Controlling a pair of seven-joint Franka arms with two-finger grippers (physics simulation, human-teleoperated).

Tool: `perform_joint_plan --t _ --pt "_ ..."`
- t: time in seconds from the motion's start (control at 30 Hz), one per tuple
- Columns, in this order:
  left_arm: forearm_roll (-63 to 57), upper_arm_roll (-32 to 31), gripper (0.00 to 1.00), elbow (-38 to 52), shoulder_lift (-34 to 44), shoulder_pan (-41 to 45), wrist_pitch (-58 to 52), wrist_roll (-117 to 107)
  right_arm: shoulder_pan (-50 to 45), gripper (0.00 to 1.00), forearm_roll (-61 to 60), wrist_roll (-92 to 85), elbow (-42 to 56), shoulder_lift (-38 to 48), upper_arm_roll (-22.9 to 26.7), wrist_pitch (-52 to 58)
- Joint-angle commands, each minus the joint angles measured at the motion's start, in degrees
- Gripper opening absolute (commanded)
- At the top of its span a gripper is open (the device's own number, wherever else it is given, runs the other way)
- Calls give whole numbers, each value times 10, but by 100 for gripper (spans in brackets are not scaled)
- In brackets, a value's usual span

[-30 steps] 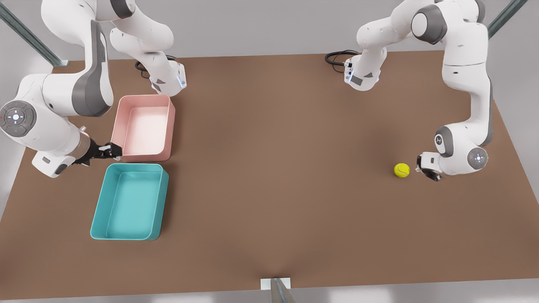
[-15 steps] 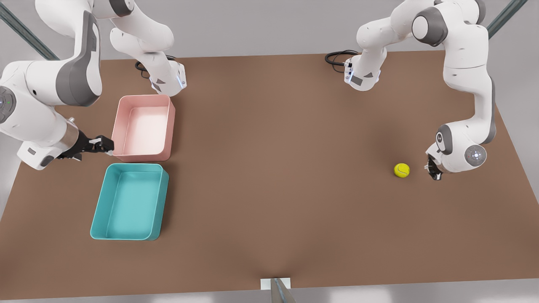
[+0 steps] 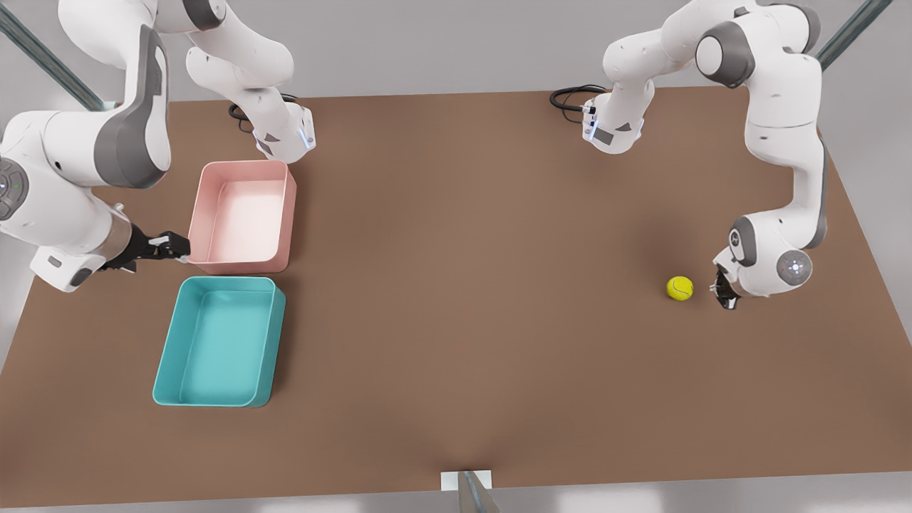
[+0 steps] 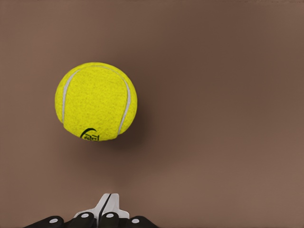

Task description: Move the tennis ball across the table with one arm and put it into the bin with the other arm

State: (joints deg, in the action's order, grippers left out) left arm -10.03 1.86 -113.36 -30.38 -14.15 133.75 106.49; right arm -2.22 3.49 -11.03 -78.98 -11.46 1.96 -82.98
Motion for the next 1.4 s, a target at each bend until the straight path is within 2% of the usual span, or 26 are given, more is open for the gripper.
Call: perform_joint_plan --t 0.0,0.5,0.57,0.6,0.63,0.67,0.7,0.77,0.83,0.9,0.93,0.97,1.0,1.07,1.2,1.33,1.37 --pt "3 2 21 0 -3 0 12 -35 -2 100 1 -30 0 -1 -1 3" --pt "3 7 21 -1 -11 22 -11 -85 -5 100 1 -30 1 -6 -3 15" --pt "19 7 21 -1 -15 79 -7 -203 -5 100 1 -31 1 -6 -3 15" --pt "51 -14 21 2 -11 102 -6 -308 -5 100 1 -31 1 -6 -3 15" --pt "82 -76 21 19 -2 119 -11 -459 -5 100 1 -32 1 -6 -3 15" --pt "163 -137 21 81 7 127 -74 -644 -5 100 1 -32 1 -7 -3 15" --pt "203 -137 21 125 7 122 -154 -675 -5 100 1 -31 1 -7 -3 15" --pt "202 -121 21 127 3 107 -161 -672 -5 100 2 -31 1 -8 -3 15" --pt "202 -65 21 142 29 103 -195 -699 -5 100 2 -31 1 -10 -3 15" --pt "171 -58 21 261 52 107 -340 -1048 -5 100 2 -31 1 -10 -3 15" --pt "90 -77 100 367 58 108 -533 -1112 -5 100 1 -33 1 -10 -3 15" --pt "65 -53 100 375 78 108 -595 -1116 -5 100 1 -34 1 -11 -3 15" --pt "152 10 100 380 120 127 -594 -1270 -6 100 1 -31 1 -12 -4 15" --pt "150 38 100 380 144 122 -613 -1088 -16 100 2 -29 2 -26 -4 16" --pt "147 32 100 394 137 134 -585 -1163 -16 100 5 -28 8 -48 -3 15" --pt "150 22 100 393 137 137 -587 -1159 -105 100 3 -16 43 -114 -7 -7" --pt "150 21 100 393 137 141 -588 -1160 -118 100 -5 81 60 -135 -8 -8"
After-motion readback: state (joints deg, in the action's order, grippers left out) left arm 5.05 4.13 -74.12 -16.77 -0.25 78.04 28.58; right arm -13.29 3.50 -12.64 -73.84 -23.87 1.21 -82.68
